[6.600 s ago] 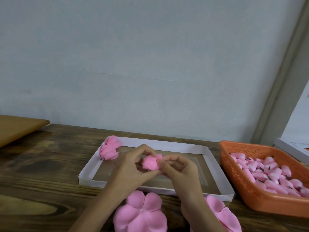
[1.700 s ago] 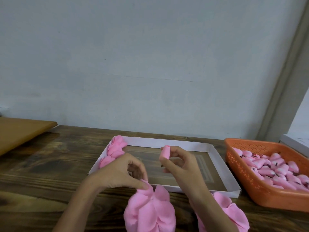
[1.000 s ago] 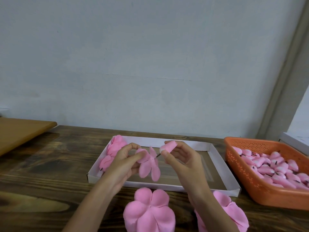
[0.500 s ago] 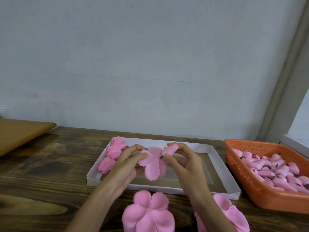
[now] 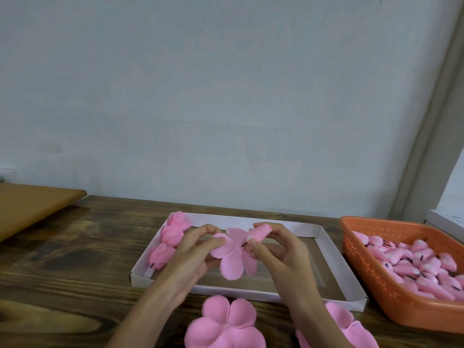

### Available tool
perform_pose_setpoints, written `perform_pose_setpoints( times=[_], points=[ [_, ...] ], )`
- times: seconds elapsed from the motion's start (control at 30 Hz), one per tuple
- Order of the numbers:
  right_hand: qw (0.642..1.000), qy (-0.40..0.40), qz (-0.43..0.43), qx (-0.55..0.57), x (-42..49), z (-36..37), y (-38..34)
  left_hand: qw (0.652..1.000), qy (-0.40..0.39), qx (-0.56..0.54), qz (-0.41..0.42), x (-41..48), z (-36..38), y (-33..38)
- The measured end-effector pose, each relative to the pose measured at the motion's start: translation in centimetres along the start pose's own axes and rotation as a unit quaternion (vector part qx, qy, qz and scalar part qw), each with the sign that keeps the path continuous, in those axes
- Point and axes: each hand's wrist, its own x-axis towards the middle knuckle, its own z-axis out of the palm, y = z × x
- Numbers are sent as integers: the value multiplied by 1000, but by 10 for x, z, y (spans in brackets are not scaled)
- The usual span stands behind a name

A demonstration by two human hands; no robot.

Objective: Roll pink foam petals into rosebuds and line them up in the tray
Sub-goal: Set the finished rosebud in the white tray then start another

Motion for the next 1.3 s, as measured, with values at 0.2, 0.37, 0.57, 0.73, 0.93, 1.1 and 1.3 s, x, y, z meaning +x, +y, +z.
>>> perform_pose_setpoints(
  times=[0.2,0.37,0.57,0.73,0.93,1.1,1.3],
  points=[
    [1000,-5,-1,-28,-1,-1,-2,1000,-13,19,5,-1,0,1],
    [999,-8,-5,-50,-2,0,-4,999,-32,17,9,-3,3,1],
    [993,6,-35,-114,-6,4,-6,997,-66,28,-8,-3,9,-4],
    [986,16,-56,-158,-6,3,-8,999,-51,17,-5,-4,12,-8],
    [982,37,-66,-170,-6,1,-9,999,-20,42,19,-4,18,-9],
    [991,6,-48,-126,-4,-2,-12,997,-45,53,35,-3,14,-10],
    [995,-11,-27,-98,-4,-4,-16,992,-71,98,41,-1,8,-11]
  ],
)
